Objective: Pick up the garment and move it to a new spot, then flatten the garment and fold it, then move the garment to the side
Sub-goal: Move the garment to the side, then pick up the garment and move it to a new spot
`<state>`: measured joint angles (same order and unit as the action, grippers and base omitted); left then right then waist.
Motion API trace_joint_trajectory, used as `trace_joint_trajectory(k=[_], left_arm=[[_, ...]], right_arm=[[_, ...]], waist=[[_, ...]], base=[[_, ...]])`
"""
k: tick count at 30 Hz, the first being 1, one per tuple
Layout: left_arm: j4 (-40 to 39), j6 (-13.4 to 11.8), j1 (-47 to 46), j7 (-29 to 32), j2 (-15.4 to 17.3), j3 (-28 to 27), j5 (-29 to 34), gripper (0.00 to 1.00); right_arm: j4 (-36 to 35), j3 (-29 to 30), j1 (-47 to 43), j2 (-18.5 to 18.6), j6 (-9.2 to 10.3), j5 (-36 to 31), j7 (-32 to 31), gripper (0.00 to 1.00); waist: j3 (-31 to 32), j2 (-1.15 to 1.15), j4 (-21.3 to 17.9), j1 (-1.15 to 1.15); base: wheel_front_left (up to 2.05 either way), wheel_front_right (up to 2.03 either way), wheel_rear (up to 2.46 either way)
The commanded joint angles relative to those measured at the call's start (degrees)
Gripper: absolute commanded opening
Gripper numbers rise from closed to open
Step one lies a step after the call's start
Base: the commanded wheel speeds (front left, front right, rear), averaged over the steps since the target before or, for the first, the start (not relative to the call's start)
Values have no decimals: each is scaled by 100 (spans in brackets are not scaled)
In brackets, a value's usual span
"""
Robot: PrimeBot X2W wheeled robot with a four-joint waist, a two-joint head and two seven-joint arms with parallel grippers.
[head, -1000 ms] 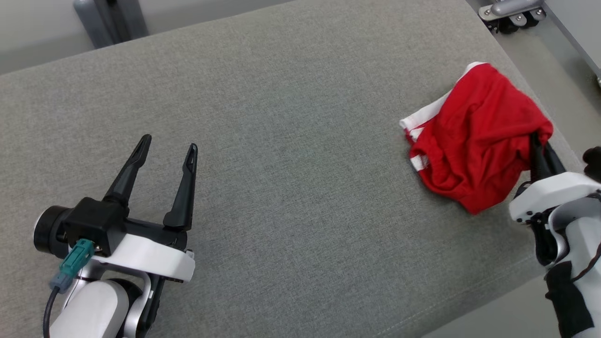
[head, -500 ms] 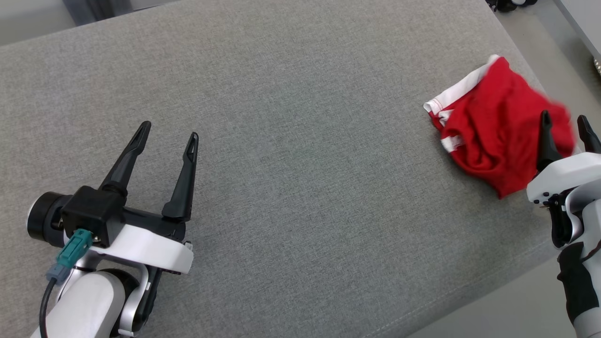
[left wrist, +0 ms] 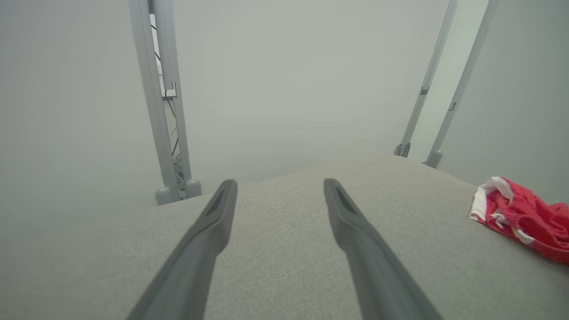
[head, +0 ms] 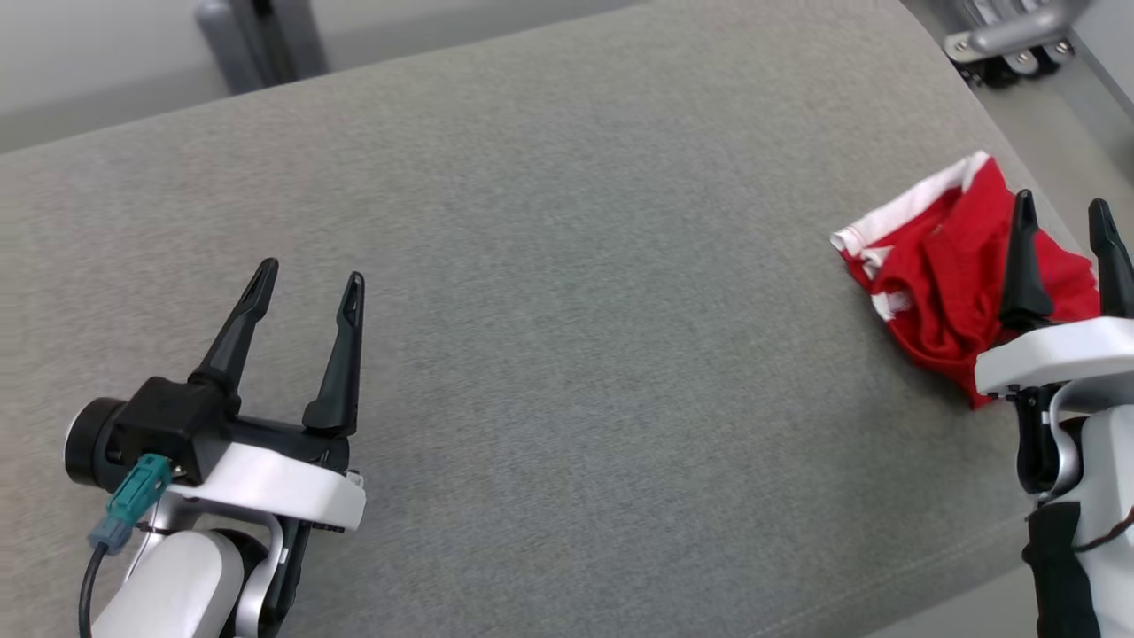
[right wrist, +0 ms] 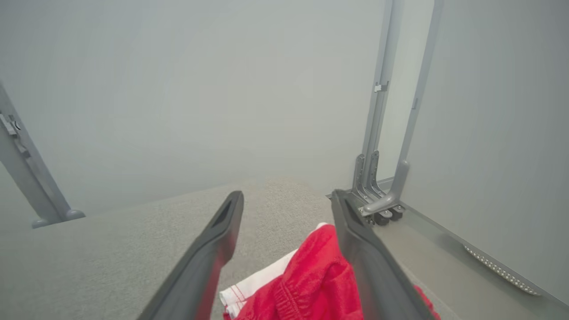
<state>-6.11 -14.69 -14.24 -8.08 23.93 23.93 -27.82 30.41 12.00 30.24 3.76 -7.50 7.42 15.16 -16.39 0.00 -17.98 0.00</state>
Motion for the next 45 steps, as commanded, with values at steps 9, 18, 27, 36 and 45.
trace_joint_trajectory(k=[9, 18, 27, 36, 45], left_arm=[[276, -112, 322, -402, -173, -244, -234, 100], [472, -75, 683, -621, -282, -485, -362, 100], [674, 56, 1113, -681, -335, -456, -282, 100], [781, 134, 1373, -702, -381, -524, -172, 100], [845, 155, 1376, -702, -400, -618, -121, 100]], right_arm=[[-1420, -659, -860, -60, 2, 7, -227, 100], [-2369, -1026, -1735, -69, 2, 182, -787, 100], [-2690, -1085, -2545, -70, 2, 354, -1082, 100], [-2997, -995, -3217, -71, 2, 464, -1300, 100], [-3186, -1037, -3416, -72, 2, 570, -1361, 100]], waist=[[627, 0, 996, 0], [1004, 0, 1782, 0], [1442, 0, 2010, 0], [1681, 0, 1968, 0], [1695, 0, 1905, 0]], base=[[0, 0, 0], [0, 0, 0], [0, 0, 0], [0, 0, 0], [0, 0, 0]])
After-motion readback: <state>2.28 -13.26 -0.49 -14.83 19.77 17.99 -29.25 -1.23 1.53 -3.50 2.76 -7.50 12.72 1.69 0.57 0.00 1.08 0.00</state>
